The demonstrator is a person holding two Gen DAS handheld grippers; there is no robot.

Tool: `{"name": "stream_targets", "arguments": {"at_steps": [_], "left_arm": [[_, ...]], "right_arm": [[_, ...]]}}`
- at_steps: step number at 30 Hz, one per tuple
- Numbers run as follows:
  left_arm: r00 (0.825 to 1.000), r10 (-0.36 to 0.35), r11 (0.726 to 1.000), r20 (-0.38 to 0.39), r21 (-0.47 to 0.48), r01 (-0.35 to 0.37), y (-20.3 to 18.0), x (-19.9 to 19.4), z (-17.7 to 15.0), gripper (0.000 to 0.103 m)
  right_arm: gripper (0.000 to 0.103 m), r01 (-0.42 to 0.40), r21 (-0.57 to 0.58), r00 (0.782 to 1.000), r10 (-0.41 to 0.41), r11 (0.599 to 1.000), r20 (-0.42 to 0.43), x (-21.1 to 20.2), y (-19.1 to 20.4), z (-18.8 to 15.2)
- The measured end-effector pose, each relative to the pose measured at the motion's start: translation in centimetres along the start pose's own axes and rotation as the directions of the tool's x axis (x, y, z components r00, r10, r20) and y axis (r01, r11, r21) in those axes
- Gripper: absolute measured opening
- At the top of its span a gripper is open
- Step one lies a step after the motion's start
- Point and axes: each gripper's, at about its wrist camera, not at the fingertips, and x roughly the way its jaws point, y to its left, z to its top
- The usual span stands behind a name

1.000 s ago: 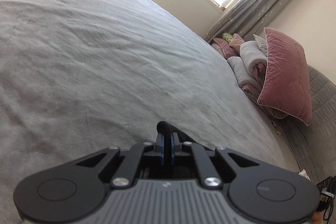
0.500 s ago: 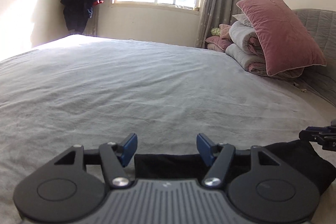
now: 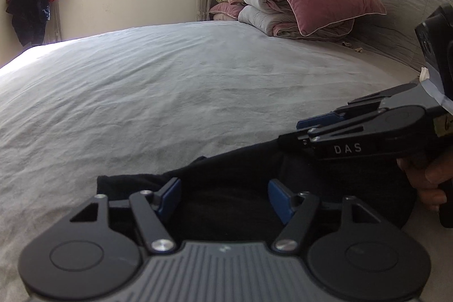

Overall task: Fold clothes
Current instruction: 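Lay the black shirt down folded in half and open both grippers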

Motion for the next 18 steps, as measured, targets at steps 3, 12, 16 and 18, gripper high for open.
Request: {"name": "stream_targets", "arguments": {"at_steps": [3, 12, 16, 18], "left_arm": [[1.0, 0.003, 1.0, 0.007, 0.021, -0.003, -0.1, -0.9, 0.2, 0.071], [0.997, 0.068, 0.997, 0.026, -0.045, -0.067, 2.7, -2.7, -0.8, 0.071], [0.995, 0.096, 0.994, 0.016, -0.06, -0.095, 3.8, -3.6, -0.9, 0.071], [0.994, 0.105, 0.993, 0.01, -0.06, -0.104, 4.0, -4.1, -0.4, 0.072]], "right_arm": [[0.032, 0.021, 0.109, 1.0, -0.019, 0.994, -0.019, 0.8, -1.3, 0.9], [0.039, 0.056, 0.03, 0.997, -0.057, 0.998, 0.043, -4.1, -2.4, -2.4], [0.042, 0.114, 0.034, 0.993, -0.115, 0.993, 0.037, -5.9, -4.9, -4.5], [0.042, 0.139, 0.089, 0.989, -0.144, 0.986, 0.043, -7.2, -6.1, -4.5]]}}
